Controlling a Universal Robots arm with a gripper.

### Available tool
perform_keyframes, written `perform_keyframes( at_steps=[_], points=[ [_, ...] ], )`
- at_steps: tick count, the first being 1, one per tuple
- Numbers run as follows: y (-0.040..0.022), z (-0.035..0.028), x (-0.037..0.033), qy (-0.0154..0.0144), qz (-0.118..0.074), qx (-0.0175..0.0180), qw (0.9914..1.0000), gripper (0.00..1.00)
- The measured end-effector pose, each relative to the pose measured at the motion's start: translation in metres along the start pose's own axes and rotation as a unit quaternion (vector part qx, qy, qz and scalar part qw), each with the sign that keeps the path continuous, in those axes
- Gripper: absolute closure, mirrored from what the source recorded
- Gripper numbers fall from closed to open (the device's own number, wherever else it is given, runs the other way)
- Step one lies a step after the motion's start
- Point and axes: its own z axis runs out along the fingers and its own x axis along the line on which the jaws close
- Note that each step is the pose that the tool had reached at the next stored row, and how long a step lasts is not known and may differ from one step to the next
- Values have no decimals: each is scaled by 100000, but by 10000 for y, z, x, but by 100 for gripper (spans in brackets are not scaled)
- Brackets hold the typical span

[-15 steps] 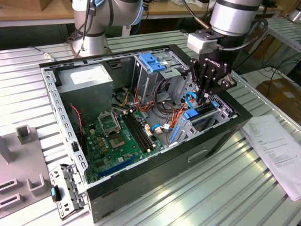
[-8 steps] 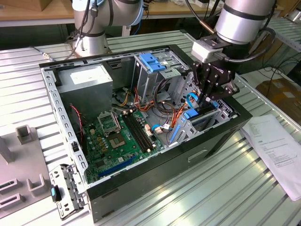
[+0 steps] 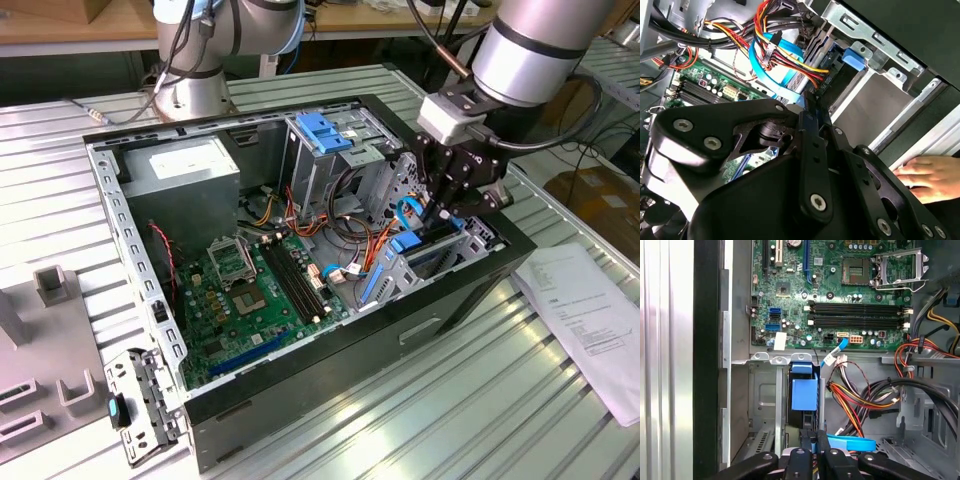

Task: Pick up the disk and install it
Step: 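Insert the second disk wire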

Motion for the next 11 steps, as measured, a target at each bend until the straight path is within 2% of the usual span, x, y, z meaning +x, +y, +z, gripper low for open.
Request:
perform_keyframes(
  at_steps=[6,11],
  points=[
    [-23,15,3,-297,15,3,100000,84],
    [-22,43,14,-841,29,7,99996,84]
  ],
)
